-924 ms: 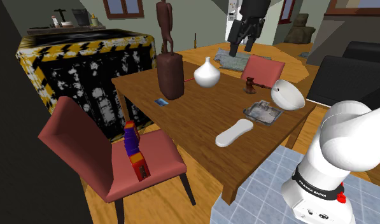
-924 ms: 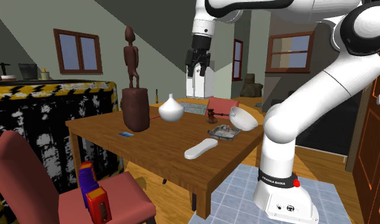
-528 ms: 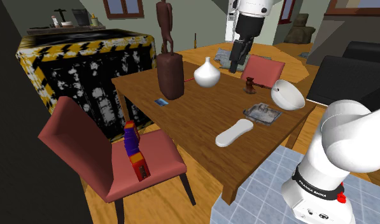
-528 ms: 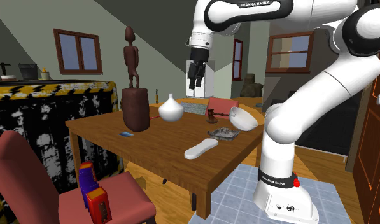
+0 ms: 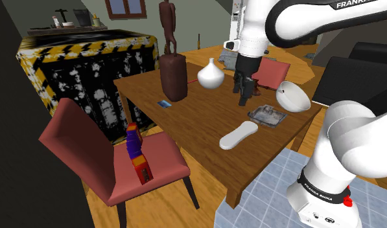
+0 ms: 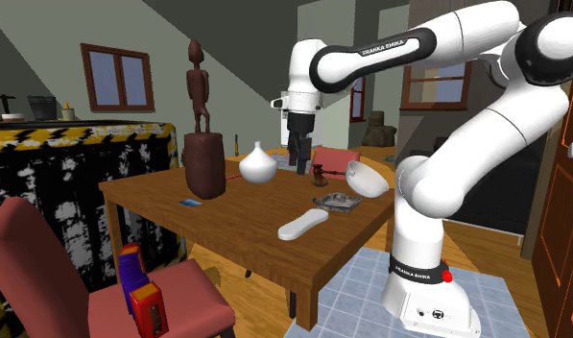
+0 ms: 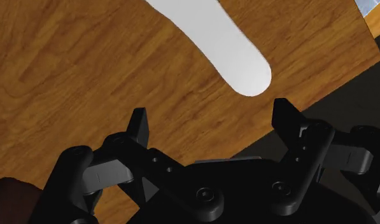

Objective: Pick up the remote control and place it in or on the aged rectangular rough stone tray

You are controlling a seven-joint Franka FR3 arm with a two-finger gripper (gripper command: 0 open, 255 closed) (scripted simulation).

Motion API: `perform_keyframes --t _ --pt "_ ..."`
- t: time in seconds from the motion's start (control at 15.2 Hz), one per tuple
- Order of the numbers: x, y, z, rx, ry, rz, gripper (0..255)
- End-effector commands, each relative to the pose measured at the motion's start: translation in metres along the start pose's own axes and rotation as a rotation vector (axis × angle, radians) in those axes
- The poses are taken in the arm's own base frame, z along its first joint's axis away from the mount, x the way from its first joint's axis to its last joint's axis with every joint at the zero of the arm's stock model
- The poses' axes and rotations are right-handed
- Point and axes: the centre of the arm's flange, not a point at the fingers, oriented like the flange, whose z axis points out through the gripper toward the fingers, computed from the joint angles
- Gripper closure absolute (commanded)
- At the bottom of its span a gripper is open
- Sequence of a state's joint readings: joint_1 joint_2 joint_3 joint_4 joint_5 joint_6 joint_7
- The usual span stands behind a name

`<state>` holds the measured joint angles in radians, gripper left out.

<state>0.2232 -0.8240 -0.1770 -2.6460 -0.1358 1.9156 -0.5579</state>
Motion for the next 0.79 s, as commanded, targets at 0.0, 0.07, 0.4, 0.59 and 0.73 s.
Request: perform_keyframes --t 0.0,0.07,0.4,0.59,0.73 --pt "-0.004 -0.004 0.027 0.011 -0.012 -0.151 0" --pt "-0.006 -0.006 0.039 0.016 -0.019 -0.221 0" --pt "-0.018 -0.014 0.102 0.042 -0.051 -0.571 0" --pt "-0.022 -0.016 0.123 0.048 -0.059 -0.658 0" --pt "-0.023 -0.016 0.133 0.048 -0.059 -0.658 0"
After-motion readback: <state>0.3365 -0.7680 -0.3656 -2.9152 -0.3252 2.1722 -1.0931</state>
